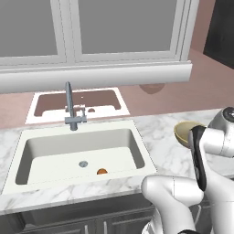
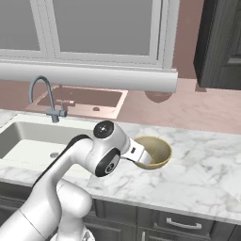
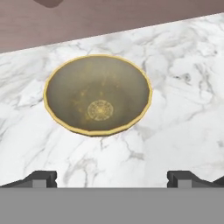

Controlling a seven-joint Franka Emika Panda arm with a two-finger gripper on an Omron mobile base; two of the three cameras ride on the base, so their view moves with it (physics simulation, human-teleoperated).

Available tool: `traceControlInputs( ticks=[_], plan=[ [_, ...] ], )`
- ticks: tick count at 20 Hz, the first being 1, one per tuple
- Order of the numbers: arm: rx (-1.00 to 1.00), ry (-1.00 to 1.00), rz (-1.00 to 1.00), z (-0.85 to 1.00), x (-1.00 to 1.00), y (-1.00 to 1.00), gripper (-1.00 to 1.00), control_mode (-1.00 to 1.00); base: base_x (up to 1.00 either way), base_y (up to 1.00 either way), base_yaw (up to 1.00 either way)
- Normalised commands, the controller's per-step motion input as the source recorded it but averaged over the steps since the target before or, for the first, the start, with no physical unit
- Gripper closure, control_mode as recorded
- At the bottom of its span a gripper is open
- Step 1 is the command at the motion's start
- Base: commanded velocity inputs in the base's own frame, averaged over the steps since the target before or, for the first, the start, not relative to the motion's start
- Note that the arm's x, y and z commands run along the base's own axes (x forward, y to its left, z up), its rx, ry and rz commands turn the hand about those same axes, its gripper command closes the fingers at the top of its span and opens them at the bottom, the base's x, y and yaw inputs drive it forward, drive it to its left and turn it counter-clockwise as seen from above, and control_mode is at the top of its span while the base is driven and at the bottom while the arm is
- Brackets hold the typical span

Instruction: Clear the mugs and bowl far away from the sink.

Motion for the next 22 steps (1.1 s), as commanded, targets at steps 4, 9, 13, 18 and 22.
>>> traceControlInputs(
  ticks=[4,9,13,18,22],
  plan=[
    [0.0,0.0,-0.23,0.0,0.03,-0.03,-1.0,-1.0,0.0,0.0,0.0],
    [0.01,0.0,-0.25,0.0,0.03,-0.11,-1.0,-1.0,0.0,0.0,0.0],
    [0.04,0.0,-0.16,0.0,0.0,-0.09,-1.0,-1.0,0.0,0.0,0.0],
    [0.27,-0.03,-0.04,-0.05,0.0,-0.09,-1.0,-1.0,0.0,0.0,0.0],
    [0.37,-0.06,0.0,-0.13,0.0,-0.08,-1.0,-1.0,0.0,0.0,0.0]
  ],
)
